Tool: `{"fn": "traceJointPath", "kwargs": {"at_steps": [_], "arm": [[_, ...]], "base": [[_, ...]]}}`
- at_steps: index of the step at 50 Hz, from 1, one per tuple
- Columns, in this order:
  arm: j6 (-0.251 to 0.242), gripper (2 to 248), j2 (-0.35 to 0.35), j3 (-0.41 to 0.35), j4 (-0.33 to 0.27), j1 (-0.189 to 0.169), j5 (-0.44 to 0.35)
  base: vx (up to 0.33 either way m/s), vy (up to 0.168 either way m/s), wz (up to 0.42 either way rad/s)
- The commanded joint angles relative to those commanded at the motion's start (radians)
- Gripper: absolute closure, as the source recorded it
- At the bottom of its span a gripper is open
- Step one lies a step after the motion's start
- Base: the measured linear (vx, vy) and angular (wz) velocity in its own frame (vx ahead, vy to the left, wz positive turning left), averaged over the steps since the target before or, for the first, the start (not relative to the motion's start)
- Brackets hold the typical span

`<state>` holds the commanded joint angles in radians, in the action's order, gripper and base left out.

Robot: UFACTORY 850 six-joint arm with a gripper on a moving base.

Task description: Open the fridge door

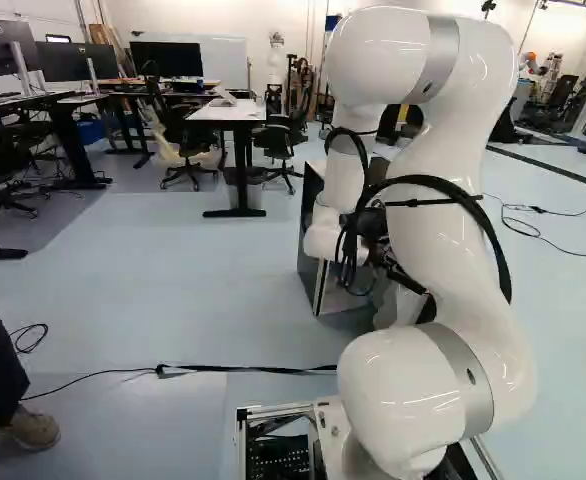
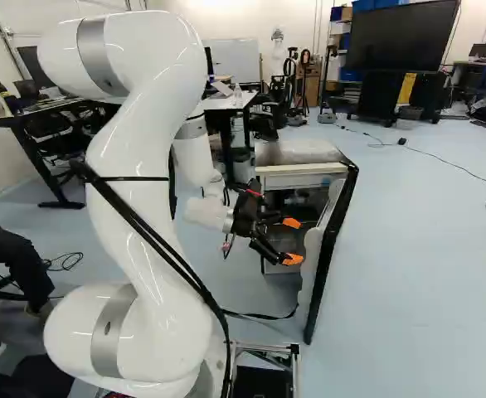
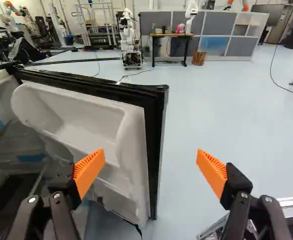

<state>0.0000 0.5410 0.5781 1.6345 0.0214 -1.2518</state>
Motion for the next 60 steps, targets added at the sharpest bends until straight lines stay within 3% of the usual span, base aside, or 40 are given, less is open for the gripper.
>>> {"fn": "traceJointPath", "kwargs": {"at_steps": [60], "arm": [[0.0, 3, 0.097, 0.226, 0.0, -0.325, -0.002]], "base": [[0.0, 0.0, 0.0]]}}
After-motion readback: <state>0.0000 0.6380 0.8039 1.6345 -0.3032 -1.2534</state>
